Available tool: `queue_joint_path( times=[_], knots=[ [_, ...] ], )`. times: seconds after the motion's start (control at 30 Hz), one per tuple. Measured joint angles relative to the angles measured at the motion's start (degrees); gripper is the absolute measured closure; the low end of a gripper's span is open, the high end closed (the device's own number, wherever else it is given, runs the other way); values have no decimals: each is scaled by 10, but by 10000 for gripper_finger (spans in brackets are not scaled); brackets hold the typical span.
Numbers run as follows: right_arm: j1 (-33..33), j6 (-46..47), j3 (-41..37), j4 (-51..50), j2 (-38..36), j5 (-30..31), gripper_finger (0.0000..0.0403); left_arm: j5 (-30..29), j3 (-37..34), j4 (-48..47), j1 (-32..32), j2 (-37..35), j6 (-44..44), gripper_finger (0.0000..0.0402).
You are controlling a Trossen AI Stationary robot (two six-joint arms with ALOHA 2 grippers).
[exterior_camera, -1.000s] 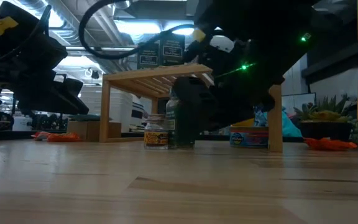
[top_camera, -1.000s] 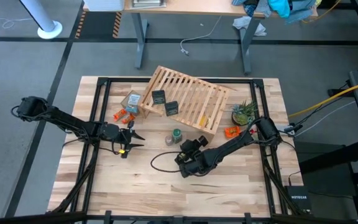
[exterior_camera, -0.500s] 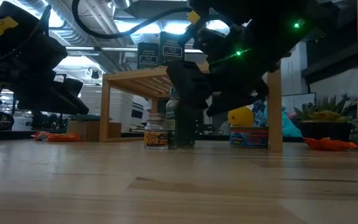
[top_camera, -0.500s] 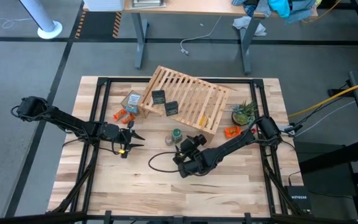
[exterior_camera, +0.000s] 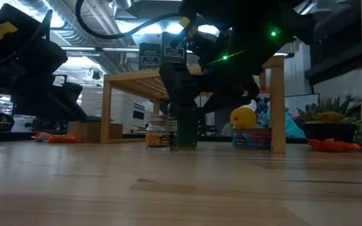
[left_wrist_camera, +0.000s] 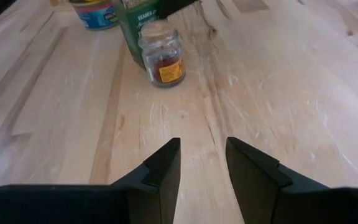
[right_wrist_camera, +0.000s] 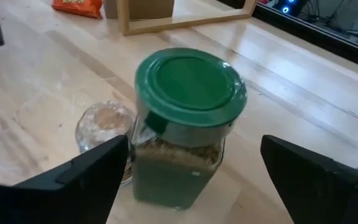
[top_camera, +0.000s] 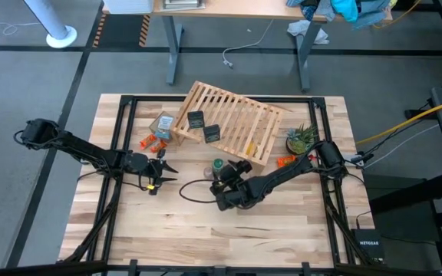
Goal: Shelf spices
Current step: Put the green seasoning bottle on the shelf
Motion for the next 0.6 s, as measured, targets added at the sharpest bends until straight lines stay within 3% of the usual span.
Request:
queue_joint_path(
  times=[0.4,0.6],
  knots=[
    [-10,6,0,5,0,15,32,0,0,-42,0,0,0,279],
    [-10,8,0,9,0,27,74,0,0,-61,0,0,0,279]
  ],
)
